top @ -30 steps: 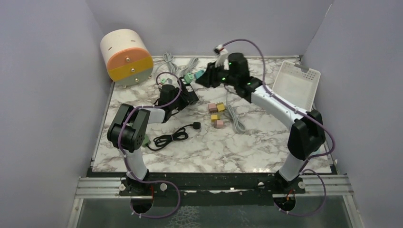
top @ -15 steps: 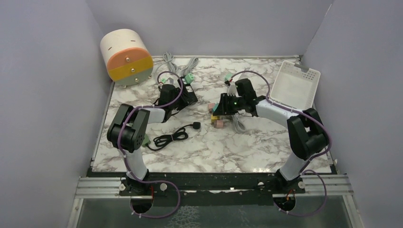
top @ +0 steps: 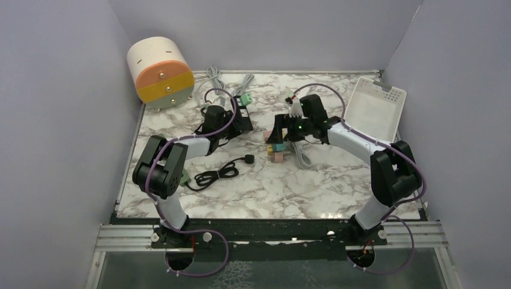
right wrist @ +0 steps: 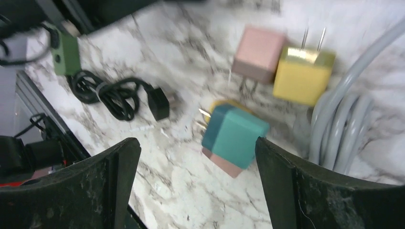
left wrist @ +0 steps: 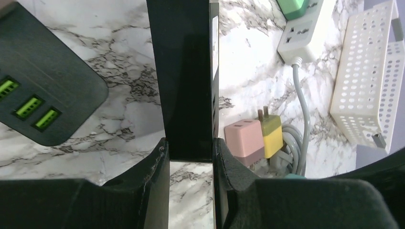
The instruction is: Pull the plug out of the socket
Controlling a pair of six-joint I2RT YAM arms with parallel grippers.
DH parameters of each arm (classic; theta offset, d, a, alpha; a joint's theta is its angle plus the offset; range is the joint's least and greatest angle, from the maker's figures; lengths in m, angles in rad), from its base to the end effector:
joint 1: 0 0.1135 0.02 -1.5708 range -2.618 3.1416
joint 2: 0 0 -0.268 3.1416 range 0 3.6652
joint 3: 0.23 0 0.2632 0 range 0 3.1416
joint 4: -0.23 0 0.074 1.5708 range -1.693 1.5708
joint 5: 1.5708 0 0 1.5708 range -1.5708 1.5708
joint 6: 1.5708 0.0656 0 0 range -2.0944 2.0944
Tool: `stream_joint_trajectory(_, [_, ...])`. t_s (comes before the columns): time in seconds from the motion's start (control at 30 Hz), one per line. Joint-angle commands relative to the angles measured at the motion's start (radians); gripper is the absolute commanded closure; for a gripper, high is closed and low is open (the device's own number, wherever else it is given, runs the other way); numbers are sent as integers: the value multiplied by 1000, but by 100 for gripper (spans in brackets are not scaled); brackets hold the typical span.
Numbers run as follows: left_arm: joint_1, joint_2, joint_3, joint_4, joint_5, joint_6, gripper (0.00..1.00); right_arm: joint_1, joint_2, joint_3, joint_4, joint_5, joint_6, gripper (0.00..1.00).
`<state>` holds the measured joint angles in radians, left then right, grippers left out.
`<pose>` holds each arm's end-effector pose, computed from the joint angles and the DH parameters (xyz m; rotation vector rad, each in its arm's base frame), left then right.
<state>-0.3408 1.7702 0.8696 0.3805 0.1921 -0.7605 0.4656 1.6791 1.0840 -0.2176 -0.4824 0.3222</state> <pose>0.3722 -0.1453 0.1438 -0.3376 2.1743 -0.8468 0.3309 0.2003 0.1900 -0.4167 2.4369 0.9350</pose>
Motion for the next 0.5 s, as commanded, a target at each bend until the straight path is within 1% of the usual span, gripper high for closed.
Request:
stream_joint_trajectory(0.0, [-33, -63, 30, 24, 4, 68, 100, 2, -69, 127, 46, 78, -34, 5])
stream_joint_trajectory(0.1, [-55, -111, 24, 12, -9, 81, 100, 1, -17, 214, 88, 104, -24, 6])
stream_joint_trajectory(0.33, [-117, -148, 38, -16, -37, 84, 100, 1, 208, 416, 177, 115, 22, 9])
stream_joint_trajectory(0.47, [-136, -161, 65, -48, -51, 103, 100, -1, 321, 557, 168, 121, 25, 10])
